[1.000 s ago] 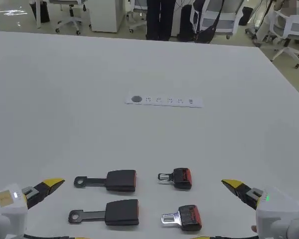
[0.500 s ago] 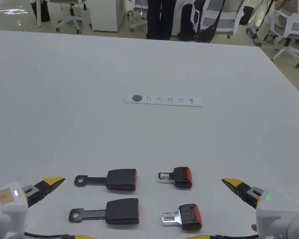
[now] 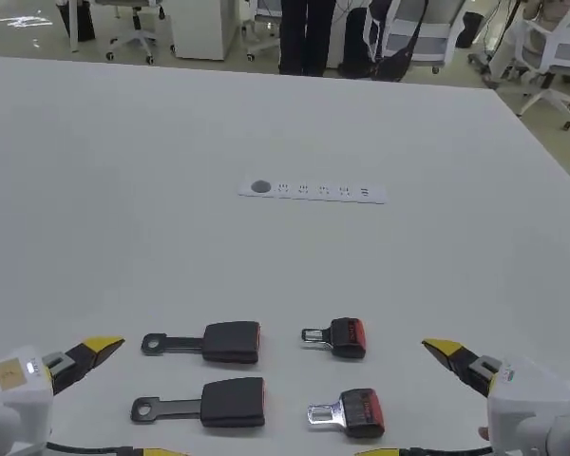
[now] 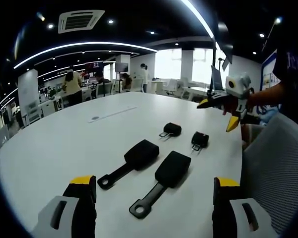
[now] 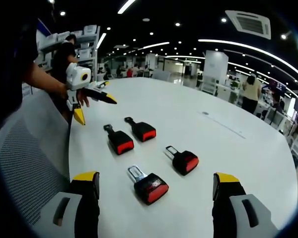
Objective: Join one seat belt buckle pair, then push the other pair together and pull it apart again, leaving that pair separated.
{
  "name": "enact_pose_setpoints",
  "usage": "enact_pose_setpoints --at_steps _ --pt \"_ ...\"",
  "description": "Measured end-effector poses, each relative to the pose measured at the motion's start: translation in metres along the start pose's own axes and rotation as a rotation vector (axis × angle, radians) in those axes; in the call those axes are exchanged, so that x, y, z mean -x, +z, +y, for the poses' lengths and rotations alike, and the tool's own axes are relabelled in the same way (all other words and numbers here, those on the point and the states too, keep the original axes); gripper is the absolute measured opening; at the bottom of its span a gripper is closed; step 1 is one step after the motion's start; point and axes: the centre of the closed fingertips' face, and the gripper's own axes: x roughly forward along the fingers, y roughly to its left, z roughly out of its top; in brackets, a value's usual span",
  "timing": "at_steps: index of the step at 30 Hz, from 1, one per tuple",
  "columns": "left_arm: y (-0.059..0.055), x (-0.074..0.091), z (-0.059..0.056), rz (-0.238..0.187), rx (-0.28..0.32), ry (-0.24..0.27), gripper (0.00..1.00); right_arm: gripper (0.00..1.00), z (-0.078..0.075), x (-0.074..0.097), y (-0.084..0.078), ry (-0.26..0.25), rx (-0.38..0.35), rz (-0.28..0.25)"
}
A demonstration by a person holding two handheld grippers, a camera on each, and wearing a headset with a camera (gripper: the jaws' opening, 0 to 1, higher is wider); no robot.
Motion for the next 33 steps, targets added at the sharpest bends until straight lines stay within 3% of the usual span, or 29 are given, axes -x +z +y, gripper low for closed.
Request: enact_pose_setpoints --at_steps 33 --pt "0.0023 0.0005 -0.0019 0.001 -0.006 0.002 1.0 0.98 -0.0005 0.003 0.0059 -0.006 0.009 -0.006"
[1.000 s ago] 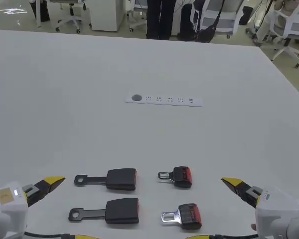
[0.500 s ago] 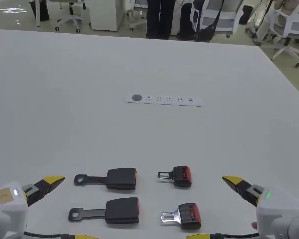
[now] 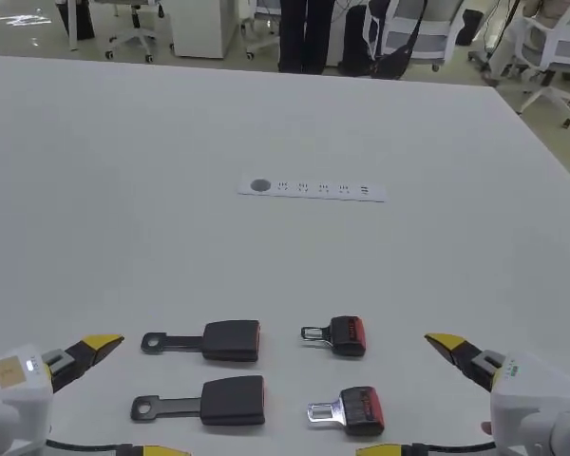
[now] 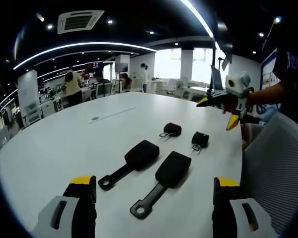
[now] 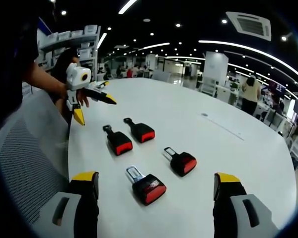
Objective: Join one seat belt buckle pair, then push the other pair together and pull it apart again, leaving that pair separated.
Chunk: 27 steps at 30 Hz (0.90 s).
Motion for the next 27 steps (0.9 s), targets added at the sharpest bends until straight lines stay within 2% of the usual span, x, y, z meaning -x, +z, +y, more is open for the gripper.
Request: enact_pose_setpoints --at_steps 27 --pt "0.0053 -0.0026 0.0005 0.02 -0.035 -0.02 1.0 0.99 -0.0102 0.0035 0.0017 0.001 0.037 0.017"
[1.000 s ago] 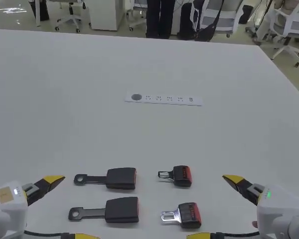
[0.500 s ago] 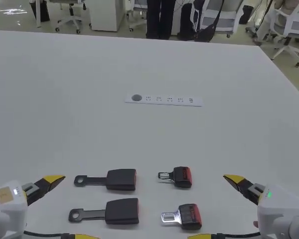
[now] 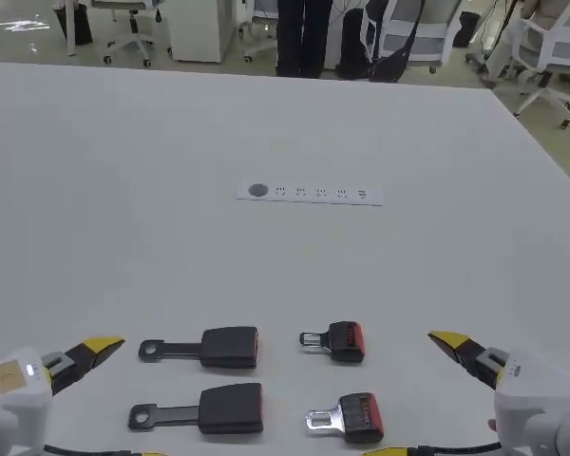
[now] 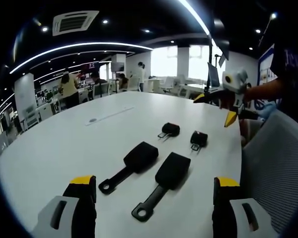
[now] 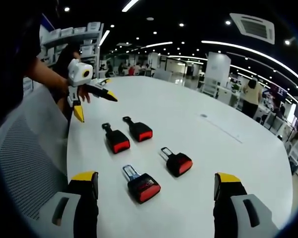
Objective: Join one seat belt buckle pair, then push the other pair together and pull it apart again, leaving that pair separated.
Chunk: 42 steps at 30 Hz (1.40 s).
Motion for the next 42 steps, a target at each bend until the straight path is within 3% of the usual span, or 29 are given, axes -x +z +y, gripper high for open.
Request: enact_pose_setpoints --at_steps 6,17,28,33,42 --pt "0.008 -0.002 -0.002 0.008 -0.02 -0.008 1.0 0.99 -0.003 0.001 0.001 0.012 0.016 0.011" --pt "0.01 -0.008 -0.006 0.057 -0.066 -0.054 0.97 0.97 -0.007 0.0 -0.004 0.08 0.084 0.068" --pt "0.016 -0.028 -0.022 0.14 -0.153 -0.162 0.78 0.82 0.001 -0.006 -0.009 0.19 0.217 0.123" --pt "0.014 -0.038 -0.029 0.182 -0.192 -0.204 0.72 0.74 0.006 -0.01 -0.015 0.249 0.286 0.152" --pt "0.006 -0.051 -0.036 0.247 -0.263 -0.281 0.58 0.6 0.013 -0.017 -0.023 0.322 0.346 0.187"
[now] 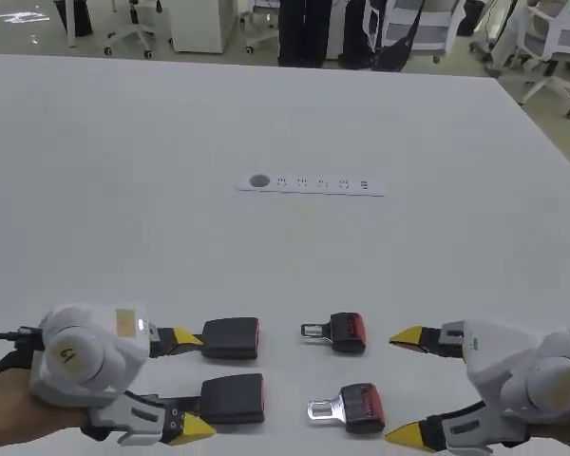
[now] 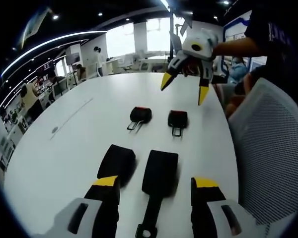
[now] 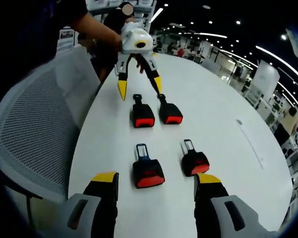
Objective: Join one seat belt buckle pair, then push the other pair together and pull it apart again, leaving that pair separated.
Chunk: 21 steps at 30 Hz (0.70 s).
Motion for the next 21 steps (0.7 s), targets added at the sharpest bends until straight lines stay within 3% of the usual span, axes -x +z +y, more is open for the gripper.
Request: enact_pose_setpoints --at_steps 15,21 --pt "-0.017 -0.025 -0.002 0.142 -0.084 -0.094 0.41 0.43 0.007 -0.022 -0.009 0.092 0.074 0.052" --pt "-0.018 -0.028 -0.002 0.164 -0.093 -0.115 0.39 0.39 0.008 -0.032 -0.018 0.114 0.081 0.08"
